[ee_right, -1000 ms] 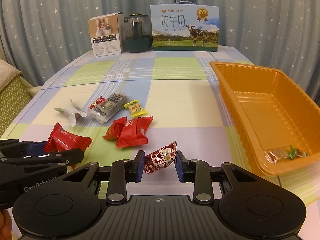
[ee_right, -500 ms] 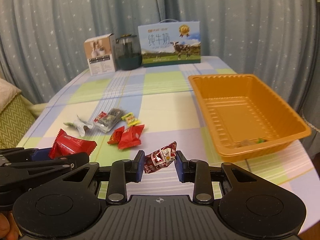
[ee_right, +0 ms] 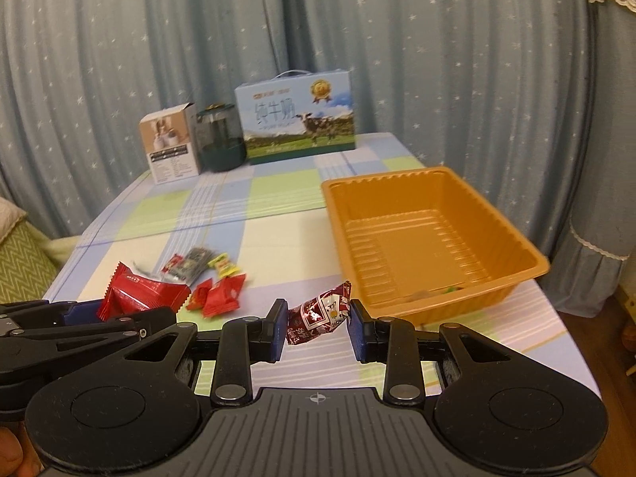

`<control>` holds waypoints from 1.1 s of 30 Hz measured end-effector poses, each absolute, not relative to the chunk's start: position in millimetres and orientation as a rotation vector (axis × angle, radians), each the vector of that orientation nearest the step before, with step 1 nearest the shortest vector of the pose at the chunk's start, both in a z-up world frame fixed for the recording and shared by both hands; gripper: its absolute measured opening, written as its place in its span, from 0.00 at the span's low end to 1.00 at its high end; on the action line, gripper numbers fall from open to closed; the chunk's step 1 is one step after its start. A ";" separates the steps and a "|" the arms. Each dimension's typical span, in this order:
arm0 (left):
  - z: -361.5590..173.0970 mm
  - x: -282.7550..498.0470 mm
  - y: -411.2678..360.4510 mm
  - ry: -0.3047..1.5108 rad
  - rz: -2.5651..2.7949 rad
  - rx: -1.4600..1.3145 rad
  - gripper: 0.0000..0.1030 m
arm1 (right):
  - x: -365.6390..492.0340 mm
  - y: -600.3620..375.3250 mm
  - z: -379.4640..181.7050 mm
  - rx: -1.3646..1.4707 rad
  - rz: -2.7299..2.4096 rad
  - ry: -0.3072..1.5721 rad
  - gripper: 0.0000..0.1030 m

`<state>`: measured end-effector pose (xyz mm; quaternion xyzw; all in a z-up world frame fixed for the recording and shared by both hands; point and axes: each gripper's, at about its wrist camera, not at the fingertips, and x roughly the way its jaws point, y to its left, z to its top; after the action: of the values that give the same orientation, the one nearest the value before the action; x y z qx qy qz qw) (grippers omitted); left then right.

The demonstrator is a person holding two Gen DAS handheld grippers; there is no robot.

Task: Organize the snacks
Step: 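Carry both candies into the orange tray and open both grippers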

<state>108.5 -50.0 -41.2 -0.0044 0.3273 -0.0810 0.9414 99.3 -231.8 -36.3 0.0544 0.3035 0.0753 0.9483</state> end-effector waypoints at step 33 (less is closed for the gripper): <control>-49.9 235.8 -177.9 0.688 -0.417 0.055 0.40 | 194.7 -362.6 -33.4 0.125 0.011 0.629 0.32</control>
<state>235.8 -177.9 -49.9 0.0266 0.3349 -0.2027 0.9198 194.7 -362.6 -33.4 0.0616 0.3094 0.0056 0.9489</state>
